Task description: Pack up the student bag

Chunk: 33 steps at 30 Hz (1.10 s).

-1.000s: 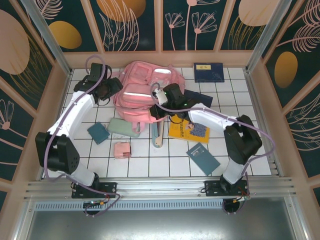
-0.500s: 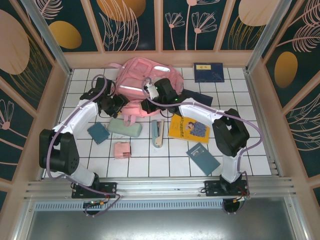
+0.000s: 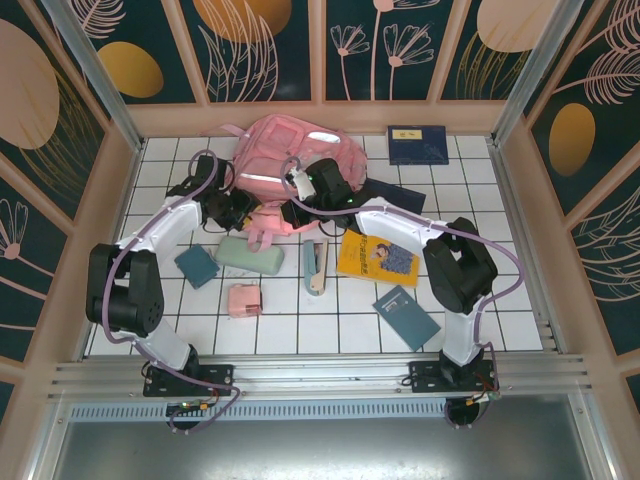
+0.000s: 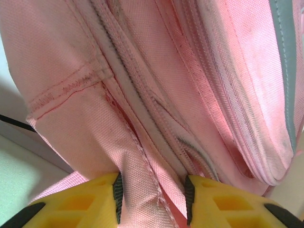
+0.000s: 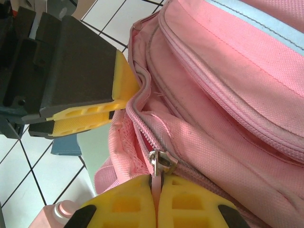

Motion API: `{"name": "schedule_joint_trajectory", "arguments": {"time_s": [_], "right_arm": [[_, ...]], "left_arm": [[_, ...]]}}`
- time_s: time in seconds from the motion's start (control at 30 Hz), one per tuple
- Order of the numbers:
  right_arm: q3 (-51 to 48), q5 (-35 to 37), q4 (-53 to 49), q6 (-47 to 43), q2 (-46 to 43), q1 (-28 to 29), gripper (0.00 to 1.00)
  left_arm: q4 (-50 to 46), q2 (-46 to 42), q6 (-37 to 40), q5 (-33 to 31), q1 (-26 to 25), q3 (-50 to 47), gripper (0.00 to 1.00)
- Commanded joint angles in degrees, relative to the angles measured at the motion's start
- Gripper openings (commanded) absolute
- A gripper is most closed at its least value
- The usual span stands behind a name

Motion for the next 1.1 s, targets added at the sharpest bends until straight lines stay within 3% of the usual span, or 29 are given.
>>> {"name": "schedule_joint_trajectory", "arguments": {"time_s": [0.0, 0.13, 0.33, 0.6, 1.07], "right_arm": [[3.47, -0.03, 4.77, 0.16, 0.21, 0.61, 0.0], [4.4, -0.4, 4.76, 0.27, 0.98, 0.61, 0.0], [3.49, -0.71, 3.88, -1.08, 0.37, 0.7, 0.0], [0.7, -0.84, 0.93, -3.33, -1.68, -1.05, 0.0], [-5.65, -3.51, 0.05, -4.93, -3.97, -3.1, 0.0]], "left_arm": [[4.59, -1.33, -0.61, 2.49, -0.57, -2.15, 0.39], [5.35, -2.39, -0.49, 2.47, -0.55, -4.22, 0.3], [4.07, -1.33, 0.43, 1.78, -0.59, -1.61, 0.0], [0.56, -2.57, 1.53, -3.73, 0.23, 2.8, 0.0], [-1.34, -5.55, 2.81, -6.89, 4.81, 2.54, 0.0]]}}
